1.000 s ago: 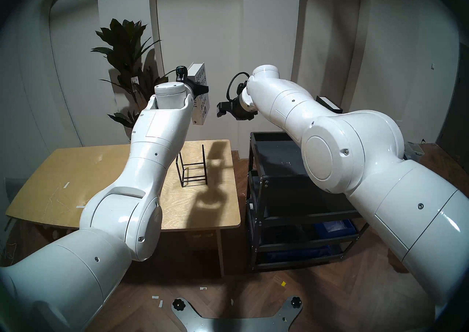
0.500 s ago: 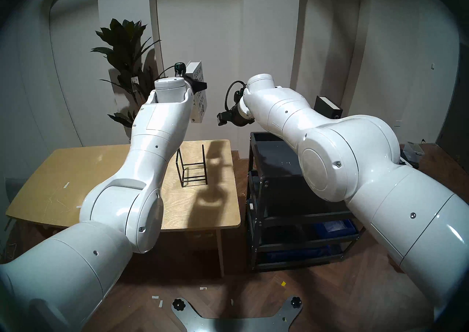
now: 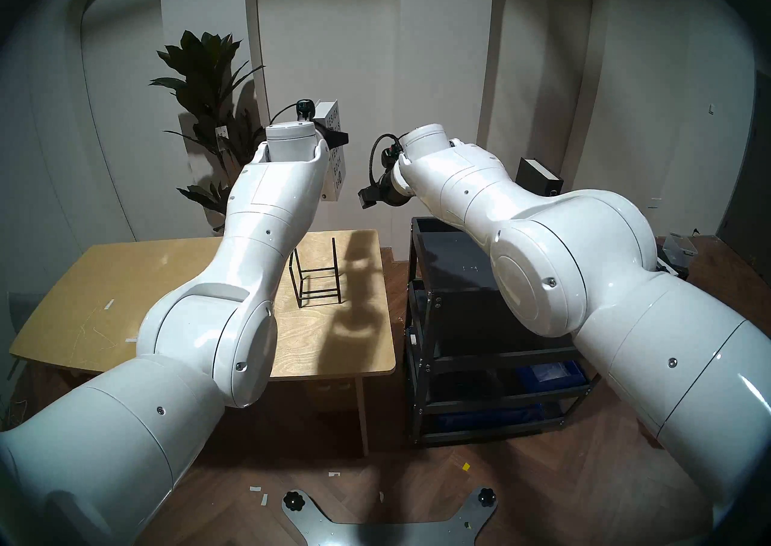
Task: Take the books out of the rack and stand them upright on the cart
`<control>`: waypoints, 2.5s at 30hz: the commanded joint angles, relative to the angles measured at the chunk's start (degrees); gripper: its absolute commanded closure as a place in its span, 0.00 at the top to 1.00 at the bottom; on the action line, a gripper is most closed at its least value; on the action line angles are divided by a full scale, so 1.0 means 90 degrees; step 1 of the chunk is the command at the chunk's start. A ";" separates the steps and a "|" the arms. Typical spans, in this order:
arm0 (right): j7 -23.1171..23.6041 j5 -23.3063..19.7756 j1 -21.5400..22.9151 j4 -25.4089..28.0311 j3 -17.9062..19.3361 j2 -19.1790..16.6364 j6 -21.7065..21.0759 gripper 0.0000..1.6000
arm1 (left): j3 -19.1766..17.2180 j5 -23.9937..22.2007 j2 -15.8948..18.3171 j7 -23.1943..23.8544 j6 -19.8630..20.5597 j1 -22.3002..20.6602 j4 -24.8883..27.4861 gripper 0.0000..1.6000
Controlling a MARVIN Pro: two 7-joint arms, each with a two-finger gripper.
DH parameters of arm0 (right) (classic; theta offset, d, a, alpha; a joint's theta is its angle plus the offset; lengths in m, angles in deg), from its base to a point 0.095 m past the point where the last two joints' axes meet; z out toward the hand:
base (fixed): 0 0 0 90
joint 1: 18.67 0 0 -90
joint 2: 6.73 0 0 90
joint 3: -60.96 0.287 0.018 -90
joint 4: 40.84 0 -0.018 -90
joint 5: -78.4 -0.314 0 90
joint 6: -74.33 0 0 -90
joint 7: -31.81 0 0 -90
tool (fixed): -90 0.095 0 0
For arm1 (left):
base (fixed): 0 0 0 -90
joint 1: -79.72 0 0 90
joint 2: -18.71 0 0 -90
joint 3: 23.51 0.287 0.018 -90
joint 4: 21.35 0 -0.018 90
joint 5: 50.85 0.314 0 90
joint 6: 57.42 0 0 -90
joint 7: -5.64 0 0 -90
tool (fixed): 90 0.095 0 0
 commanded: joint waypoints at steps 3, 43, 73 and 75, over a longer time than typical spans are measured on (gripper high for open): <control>0.0302 0.0311 0.0148 0.0230 -0.0361 -0.0077 0.0471 1.00 | -0.0002 -0.0008 -0.0110 -0.0054 0.0007 -0.0471 -0.0049 0.00; 0.1534 0.1709 -0.0249 0.0617 -0.2068 -0.0310 0.3310 1.00 | -0.0412 -0.0246 -0.0374 -0.0608 0.0112 -0.1176 -0.0802 0.00; 0.1725 0.3098 -0.0043 0.0933 -0.3512 -0.0738 0.5622 1.00 | -0.1884 -0.1222 -0.0163 -0.1572 -0.0010 -0.1655 -0.1707 0.00; 0.1690 0.3151 -0.0049 0.0932 -0.3558 -0.0771 0.5749 1.00 | -0.2022 -0.1314 -0.0123 -0.1632 -0.0027 -0.1693 -0.1754 0.00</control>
